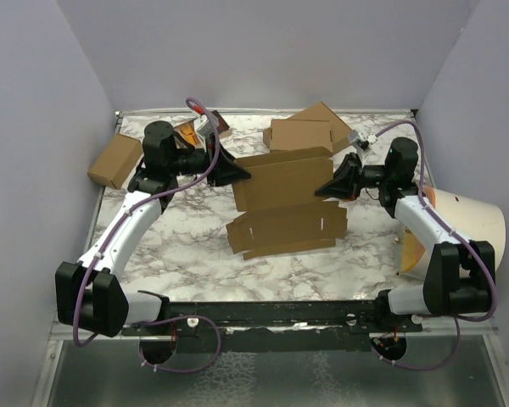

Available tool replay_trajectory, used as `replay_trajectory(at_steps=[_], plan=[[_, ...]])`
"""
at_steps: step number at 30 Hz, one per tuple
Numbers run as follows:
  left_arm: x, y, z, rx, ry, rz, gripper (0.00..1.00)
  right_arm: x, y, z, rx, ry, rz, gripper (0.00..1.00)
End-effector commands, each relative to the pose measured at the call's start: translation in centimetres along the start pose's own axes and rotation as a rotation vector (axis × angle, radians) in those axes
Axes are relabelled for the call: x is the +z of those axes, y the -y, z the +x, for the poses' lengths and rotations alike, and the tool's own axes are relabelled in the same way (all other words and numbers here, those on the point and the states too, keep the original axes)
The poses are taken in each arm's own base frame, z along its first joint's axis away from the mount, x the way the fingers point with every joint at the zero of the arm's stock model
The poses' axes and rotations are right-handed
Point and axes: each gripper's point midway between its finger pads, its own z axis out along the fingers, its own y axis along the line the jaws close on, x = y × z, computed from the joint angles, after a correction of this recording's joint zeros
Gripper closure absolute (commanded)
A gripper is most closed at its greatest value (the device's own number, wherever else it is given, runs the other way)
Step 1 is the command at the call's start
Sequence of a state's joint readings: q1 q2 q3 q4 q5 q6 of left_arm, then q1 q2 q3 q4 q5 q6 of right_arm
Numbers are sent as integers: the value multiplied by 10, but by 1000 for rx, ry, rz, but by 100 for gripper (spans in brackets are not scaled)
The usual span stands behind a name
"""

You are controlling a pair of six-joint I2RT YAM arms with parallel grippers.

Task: Fold the paper box

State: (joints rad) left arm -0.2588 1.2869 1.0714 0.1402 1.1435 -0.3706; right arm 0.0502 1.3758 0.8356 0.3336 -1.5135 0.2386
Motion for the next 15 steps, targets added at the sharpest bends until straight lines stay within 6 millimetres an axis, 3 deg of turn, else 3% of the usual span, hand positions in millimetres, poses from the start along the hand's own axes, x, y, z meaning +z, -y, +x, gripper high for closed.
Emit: replay_trajectory(at_steps=[1, 4, 11, 15], plan=[[3, 8, -2, 30, -20, 51, 71, -2, -3, -9, -26, -3, -24, 99], [4, 7, 0, 28, -26, 55, 73, -1, -3, -9, -27, -4, -27, 99], [6, 7, 0, 29, -32, 60, 100, -1, -4, -10, -27, -5, -30, 99], [5, 9, -4, 61, -15, 42, 100, -1, -5, -10, -30, -5, -31, 97]])
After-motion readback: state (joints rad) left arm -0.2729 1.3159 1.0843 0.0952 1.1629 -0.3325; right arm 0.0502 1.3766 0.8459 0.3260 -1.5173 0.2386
